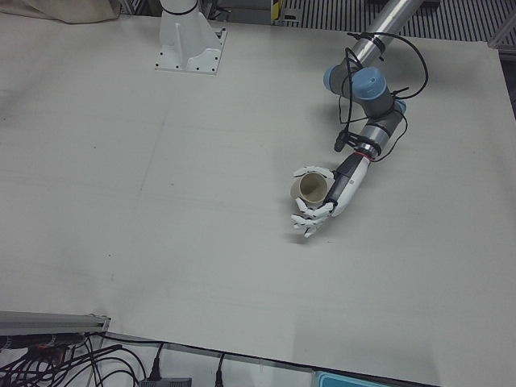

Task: Pour water
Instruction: 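Reach the right hand to the other beige cup and wrap fingers, then lift the cup with the right hand and tilt it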

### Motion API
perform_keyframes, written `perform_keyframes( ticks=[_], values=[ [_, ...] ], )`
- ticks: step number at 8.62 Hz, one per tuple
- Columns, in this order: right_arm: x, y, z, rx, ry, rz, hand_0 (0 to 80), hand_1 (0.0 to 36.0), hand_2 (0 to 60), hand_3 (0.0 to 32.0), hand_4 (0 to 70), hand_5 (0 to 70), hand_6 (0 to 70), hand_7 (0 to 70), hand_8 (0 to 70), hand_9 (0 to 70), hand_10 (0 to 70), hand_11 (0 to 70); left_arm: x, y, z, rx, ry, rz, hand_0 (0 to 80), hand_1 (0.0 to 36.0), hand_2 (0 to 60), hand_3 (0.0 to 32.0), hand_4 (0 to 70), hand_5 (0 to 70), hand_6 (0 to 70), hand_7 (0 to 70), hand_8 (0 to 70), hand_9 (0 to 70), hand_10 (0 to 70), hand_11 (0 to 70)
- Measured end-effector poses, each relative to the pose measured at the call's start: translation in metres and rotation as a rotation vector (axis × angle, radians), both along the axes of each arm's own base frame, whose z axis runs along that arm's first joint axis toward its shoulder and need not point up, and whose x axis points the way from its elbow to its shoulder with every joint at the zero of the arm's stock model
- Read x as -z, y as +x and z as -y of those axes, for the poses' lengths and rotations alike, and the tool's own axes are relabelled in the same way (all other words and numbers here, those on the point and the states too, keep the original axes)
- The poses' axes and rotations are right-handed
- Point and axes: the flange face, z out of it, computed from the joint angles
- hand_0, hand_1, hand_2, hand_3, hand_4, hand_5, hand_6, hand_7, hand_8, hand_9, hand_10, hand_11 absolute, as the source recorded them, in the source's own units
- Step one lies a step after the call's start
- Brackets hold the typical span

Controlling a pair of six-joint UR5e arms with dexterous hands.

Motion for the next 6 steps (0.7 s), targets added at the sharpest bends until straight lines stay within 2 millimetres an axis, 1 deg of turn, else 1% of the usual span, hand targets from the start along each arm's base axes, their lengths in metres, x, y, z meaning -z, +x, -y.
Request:
perform_keyframes(
  ticks=[1, 4, 6],
  values=[
    [0.002, 0.002, 0.004, -0.007, 0.003, 0.002, 55.1, 18.5, 0.0, 32.0, 0.0, 54.5, 0.0, 14.2, 5.0, 4.8, 3.1, 6.6, 0.001, 0.000, 0.000, 0.000, 0.002, -0.002, 56.4, 32.5, 60.0, 0.0, 70.0, 70.0, 23.9, 34.4, 19.9, 19.7, 5.6, 9.5],
    [0.019, -0.006, 0.024, -0.008, 0.004, -0.011, 54.2, 18.1, 0.7, 32.0, 0.0, 55.0, 0.7, 15.4, 5.1, 5.4, 3.2, 6.7, 0.010, -0.001, 0.000, 0.000, 0.013, -0.021, 56.5, 32.5, 60.0, 0.0, 70.0, 70.0, 24.4, 34.9, 19.9, 19.9, 5.6, 9.6],
    [0.022, -0.014, 0.027, 0.001, 0.007, -0.021, 54.3, 17.9, 0.1, 32.0, 0.0, 55.1, 0.5, 15.1, 5.3, 5.4, 3.1, 6.5, 0.011, -0.002, -0.001, 0.000, 0.012, -0.026, 56.4, 32.0, 60.0, 0.0, 70.0, 70.0, 23.8, 34.2, 19.8, 19.7, 5.6, 9.6]
  ],
)
